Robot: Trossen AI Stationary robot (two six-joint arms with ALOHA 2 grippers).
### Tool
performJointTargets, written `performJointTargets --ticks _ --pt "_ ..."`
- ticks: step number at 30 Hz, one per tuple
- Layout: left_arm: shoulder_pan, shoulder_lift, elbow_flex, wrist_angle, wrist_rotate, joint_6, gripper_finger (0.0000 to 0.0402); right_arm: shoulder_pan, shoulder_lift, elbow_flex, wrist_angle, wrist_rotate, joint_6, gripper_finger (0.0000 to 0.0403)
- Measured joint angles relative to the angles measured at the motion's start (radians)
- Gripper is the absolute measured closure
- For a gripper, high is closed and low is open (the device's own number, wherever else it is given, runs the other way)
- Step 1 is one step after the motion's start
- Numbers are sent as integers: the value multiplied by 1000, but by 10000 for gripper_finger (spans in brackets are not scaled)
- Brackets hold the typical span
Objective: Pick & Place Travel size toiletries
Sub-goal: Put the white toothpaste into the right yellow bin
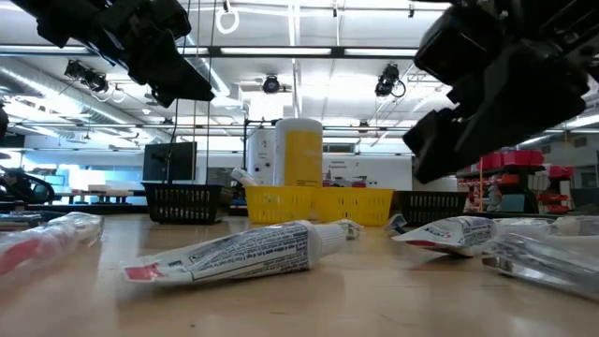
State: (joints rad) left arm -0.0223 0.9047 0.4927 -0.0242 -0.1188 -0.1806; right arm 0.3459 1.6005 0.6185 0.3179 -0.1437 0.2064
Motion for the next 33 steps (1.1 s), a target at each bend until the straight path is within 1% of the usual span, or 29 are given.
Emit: performJointTargets --ticks 2,5,9,12,16,28,31,33 --pt "0 0 0 10 0 0 290 4 12 58 -137 -10 -34 195" --pt "0 0 0 19 0 1 290 3 44 130 -261 -7 -89 197" --pt "0 0 0 19 0 1 290 3 88 160 -325 7 -176 192" --pt "0 0 0 18 0 0 290 3 112 160 -344 40 -204 190" --pt "0 0 0 13 0 1 290 3 121 161 -361 38 -222 200" --pt "0 0 1 14 0 10 290 3 121 160 -377 37 -214 287" --pt "0 0 1 14 0 14 290 3 121 160 -356 31 -182 301" --pt "0 0 1 14 0 14 290 2 121 160 -331 5 -160 305"
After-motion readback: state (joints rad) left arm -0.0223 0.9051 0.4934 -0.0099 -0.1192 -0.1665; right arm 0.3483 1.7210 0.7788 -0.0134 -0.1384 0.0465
